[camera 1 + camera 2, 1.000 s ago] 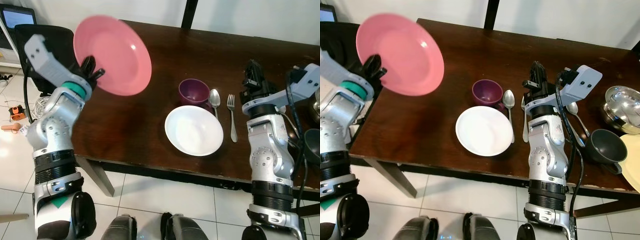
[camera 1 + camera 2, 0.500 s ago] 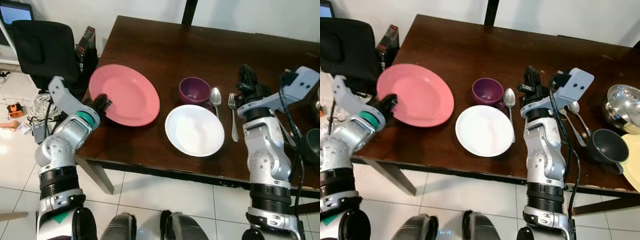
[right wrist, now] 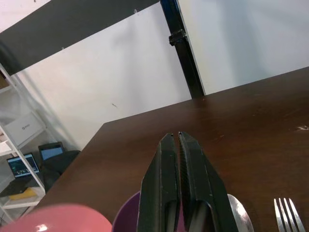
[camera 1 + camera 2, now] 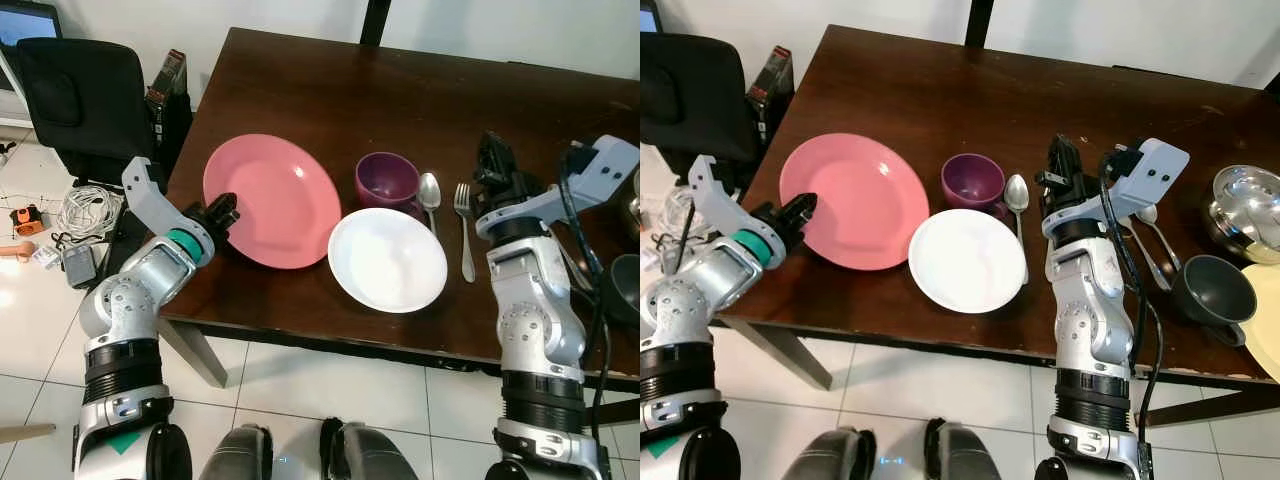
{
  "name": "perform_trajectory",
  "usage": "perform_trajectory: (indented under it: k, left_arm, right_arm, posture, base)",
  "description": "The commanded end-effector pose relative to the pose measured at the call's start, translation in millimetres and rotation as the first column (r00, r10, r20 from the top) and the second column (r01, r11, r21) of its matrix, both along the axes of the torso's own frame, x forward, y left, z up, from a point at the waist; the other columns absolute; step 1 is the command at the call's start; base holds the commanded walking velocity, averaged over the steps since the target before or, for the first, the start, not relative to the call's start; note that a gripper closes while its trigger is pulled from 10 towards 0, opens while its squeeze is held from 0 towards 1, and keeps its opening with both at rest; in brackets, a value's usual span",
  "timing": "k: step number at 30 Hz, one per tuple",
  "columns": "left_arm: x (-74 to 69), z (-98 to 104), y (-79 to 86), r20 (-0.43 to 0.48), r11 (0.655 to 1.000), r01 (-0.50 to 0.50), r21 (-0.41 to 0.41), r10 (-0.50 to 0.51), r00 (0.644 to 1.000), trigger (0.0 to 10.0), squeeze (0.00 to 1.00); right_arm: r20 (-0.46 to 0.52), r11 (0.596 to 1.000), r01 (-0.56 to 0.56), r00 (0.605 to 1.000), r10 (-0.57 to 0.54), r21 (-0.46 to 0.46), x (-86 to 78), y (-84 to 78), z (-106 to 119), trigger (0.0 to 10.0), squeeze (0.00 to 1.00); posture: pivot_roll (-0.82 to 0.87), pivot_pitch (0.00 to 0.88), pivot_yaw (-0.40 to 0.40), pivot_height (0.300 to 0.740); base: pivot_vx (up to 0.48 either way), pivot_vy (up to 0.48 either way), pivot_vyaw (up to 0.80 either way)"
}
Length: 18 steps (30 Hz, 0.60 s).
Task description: Setting the table
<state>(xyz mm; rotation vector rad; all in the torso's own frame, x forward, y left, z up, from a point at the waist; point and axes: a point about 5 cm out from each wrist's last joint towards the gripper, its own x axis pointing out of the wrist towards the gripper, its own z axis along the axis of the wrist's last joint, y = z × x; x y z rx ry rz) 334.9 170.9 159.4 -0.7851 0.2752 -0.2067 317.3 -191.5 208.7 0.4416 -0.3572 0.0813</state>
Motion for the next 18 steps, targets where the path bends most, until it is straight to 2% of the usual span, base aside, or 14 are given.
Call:
perform_trajectory:
  k: [1,7,9,10,11,12,14,16,17,18]
  left_arm:
    - [-1.8,-5.8,0.8,-0.021,1.0,-0.004,0.021,0.005,1.0,10.0,1.0]
    - [-3.5,-5.7,2.6,-0.013,0.998,-0.018,0.063,0.019,1.0,10.0,1.0]
    - [-4.1,-4.3,5.5,-0.002,0.993,-0.041,0.107,0.042,0.999,10.0,1.0]
    - [-4.5,-3.5,7.3,0.003,0.991,-0.055,0.126,0.055,0.998,10.0,0.79]
    - [-4.5,-3.5,7.3,0.003,0.991,-0.055,0.126,0.055,0.998,10.0,0.79]
    - [-4.9,-2.2,10.1,0.013,0.983,-0.071,0.17,0.07,0.997,10.0,0.0]
    - [-5.9,0.6,14.5,0.038,0.962,-0.1,0.254,0.093,0.995,10.0,0.0]
    - [-5.9,0.6,14.5,0.038,0.962,-0.1,0.254,0.093,0.995,10.0,0.0]
    - [-7.3,4.9,18.9,0.076,0.934,-0.14,0.328,0.122,0.99,10.0,0.0]
    - [-7.3,4.9,18.9,0.076,0.934,-0.14,0.328,0.122,0.99,10.0,0.0]
  right_arm:
    - [-0.012,1.0,0.0,1.0,0.0,0.002,-1.8,-2.0,-2.2,10.0,0.0]
    - [-0.013,1.0,-0.003,1.0,0.003,0.006,-2.0,-1.9,-1.8,10.0,0.0]
    - [-0.014,1.0,-0.004,1.0,0.004,0.006,-2.2,-1.9,-1.8,10.0,0.0]
    - [-0.014,1.0,-0.004,1.0,0.004,0.007,-2.3,-1.8,-1.8,10.0,0.0]
    - [-0.014,1.0,-0.004,1.0,0.004,0.007,-2.3,-1.8,-1.8,10.0,0.0]
    - [-0.014,1.0,-0.004,1.0,0.004,0.007,-2.3,-1.9,-1.8,10.0,0.0]
    - [-0.015,1.0,-0.004,1.0,0.004,0.007,-2.4,-1.9,-1.8,10.0,0.0]
    - [-0.015,1.0,-0.004,1.0,0.004,0.007,-2.4,-1.9,-1.8,10.0,0.0]
    - [-0.015,1.0,-0.005,1.0,0.005,0.008,-2.4,-1.9,-1.9,10.0,0.0]
    - [-0.015,1.0,-0.005,1.0,0.005,0.008,-2.4,-1.9,-1.9,10.0,0.0]
  posture:
    - [0.06,0.107,0.0,0.74]
    - [0.06,0.109,0.0,0.74]
    - [0.06,0.111,0.0,0.74]
    - [0.06,0.111,0.0,0.74]
    - [0.06,0.111,0.0,0.74]
    - [0.07,0.113,0.0,0.74]
    - [0.07,0.115,0.001,0.74]
    - [0.07,0.115,0.001,0.74]
    - [0.07,0.117,0.001,0.74]
    - [0.07,0.117,0.001,0.74]
  base:
    - [0.0,0.0,0.0]
    - [0.0,0.0,0.0]
    - [0.0,0.0,0.0]
    - [0.0,0.0,0.0]
    - [0.0,0.0,0.0]
    - [0.0,0.0,0.0]
    - [0.0,0.0,0.0]
    - [0.0,0.0,0.0]
    - [0.0,0.0,0.0]
    - [0.0,0.0,0.0]
